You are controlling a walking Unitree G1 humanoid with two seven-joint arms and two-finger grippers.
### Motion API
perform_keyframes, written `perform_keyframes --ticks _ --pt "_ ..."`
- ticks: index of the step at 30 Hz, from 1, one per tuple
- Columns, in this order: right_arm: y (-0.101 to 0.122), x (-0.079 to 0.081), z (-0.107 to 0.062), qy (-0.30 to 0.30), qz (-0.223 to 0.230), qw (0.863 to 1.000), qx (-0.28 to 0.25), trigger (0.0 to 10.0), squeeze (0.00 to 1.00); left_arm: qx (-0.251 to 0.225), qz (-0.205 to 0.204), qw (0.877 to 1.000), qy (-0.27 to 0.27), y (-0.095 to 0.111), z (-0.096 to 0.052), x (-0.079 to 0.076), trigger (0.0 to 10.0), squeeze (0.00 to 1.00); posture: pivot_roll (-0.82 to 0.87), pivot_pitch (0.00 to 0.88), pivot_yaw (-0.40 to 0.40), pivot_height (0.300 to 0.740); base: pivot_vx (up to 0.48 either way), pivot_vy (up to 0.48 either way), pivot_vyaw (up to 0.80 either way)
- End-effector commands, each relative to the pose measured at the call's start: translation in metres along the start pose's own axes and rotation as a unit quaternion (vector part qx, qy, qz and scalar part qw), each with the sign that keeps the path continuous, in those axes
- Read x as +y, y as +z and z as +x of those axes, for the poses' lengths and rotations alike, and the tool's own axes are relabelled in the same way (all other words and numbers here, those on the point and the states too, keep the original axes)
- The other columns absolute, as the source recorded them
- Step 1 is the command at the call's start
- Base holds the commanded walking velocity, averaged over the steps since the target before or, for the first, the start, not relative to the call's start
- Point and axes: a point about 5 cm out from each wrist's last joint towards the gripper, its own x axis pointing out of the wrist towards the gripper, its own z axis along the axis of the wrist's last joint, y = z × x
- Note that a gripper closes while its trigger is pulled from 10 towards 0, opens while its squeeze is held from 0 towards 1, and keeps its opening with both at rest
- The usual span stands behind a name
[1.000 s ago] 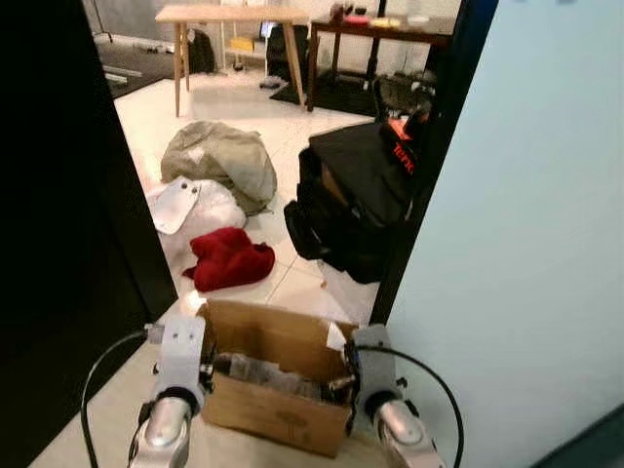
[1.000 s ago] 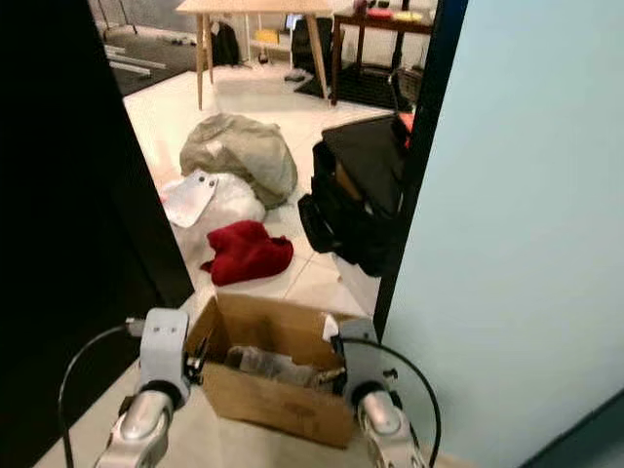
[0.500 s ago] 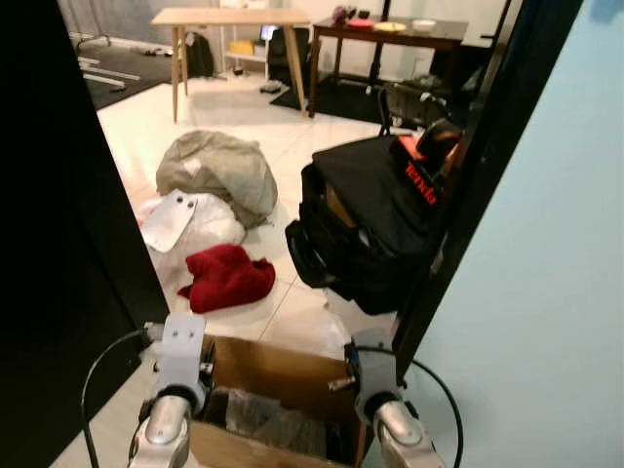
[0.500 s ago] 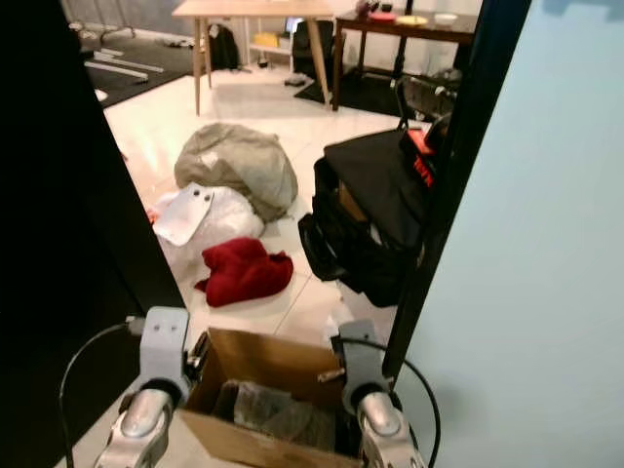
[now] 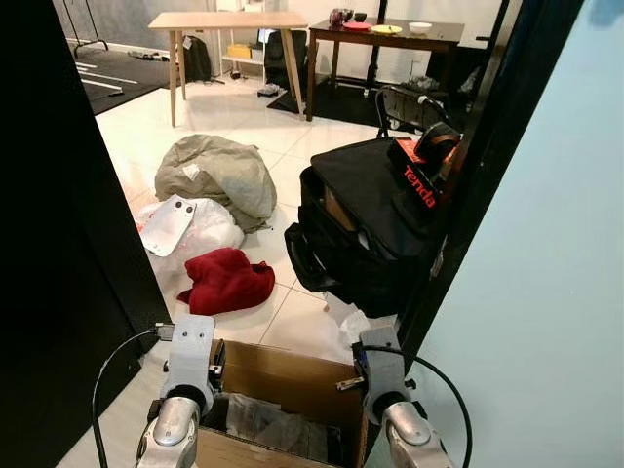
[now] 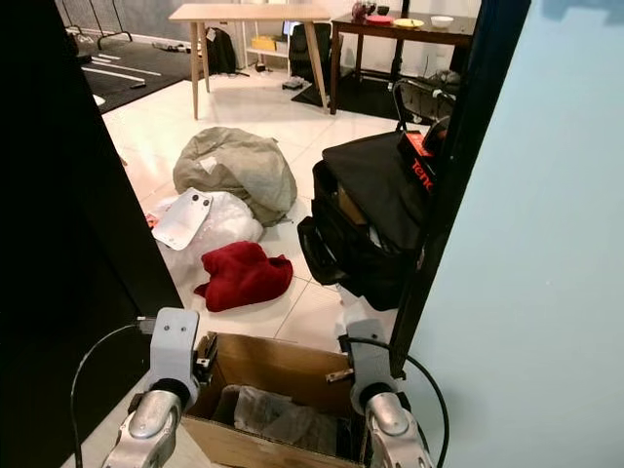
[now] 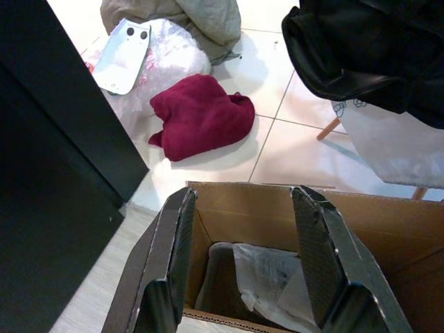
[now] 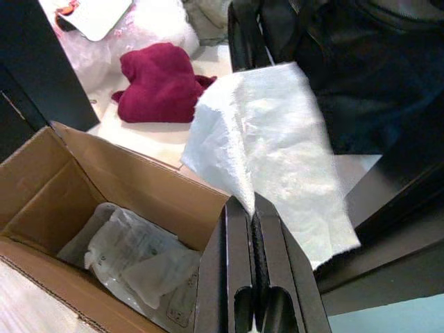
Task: Clean up the room
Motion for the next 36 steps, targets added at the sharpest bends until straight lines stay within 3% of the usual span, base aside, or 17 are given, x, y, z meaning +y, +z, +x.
perform_keyframes --ticks 1,16,24,25,28,31,34,36 --pt "-0.007 -0.001 -0.003 0.0 0.005 1.0 0.016 10.0 0.0 0.019 0.007 1.0 0.002 -0.007 -0.002 0.001 10.0 0.0 0.05 0.091 -0.015 0.721 0.0 -0.48 0.0" --pt "-0.01 0.011 -0.001 0.05 -0.004 0.998 0.034 10.0 0.0 0.027 0.01 0.999 0.026 -0.011 -0.003 0.012 10.0 0.0 0.05 0.081 -0.023 0.721 0.0 0.0 0.0" --pt "-0.014 0.012 -0.002 0.057 -0.01 0.997 0.049 10.0 0.0 0.028 0.016 0.999 0.014 -0.011 -0.002 0.01 10.0 0.0 0.05 0.077 -0.022 0.721 0.0 0.0 0.0" --pt "-0.023 0.019 -0.002 0.088 -0.04 0.992 0.085 10.0 0.0 0.045 0.055 0.997 -0.037 -0.016 -0.001 0.002 10.0 0.0 0.05 0.084 -0.02 0.721 0.0 0.0 0.0" --pt "-0.026 0.022 -0.002 0.104 -0.061 0.987 0.103 10.0 0.0 0.061 0.085 0.992 -0.069 -0.022 -0.001 -0.001 10.0 0.0 0.05 0.084 -0.02 0.721 0.0 0.0 0.0" --pt "-0.022 0.028 0.004 0.13 -0.089 0.982 0.109 10.0 0.0 0.052 0.208 0.968 -0.133 -0.026 -0.002 0.001 10.0 0.0 0.04 0.116 -0.036 0.721 0.0 0.0 0.0" --pt "-0.021 0.029 0.006 0.136 -0.094 0.98 0.111 10.0 0.0 0.05 0.236 0.959 -0.151 -0.027 -0.003 0.001 10.0 0.0 0.04 0.116 -0.036 0.721 0.0 0.0 0.0" --pt "-0.015 0.03 0.013 0.149 -0.118 0.975 0.114 10.0 0.0 0.039 0.284 0.939 -0.191 -0.026 -0.005 0.006 10.0 0.0 0.05 0.176 -0.056 0.721 0.0 0.0 0.0"
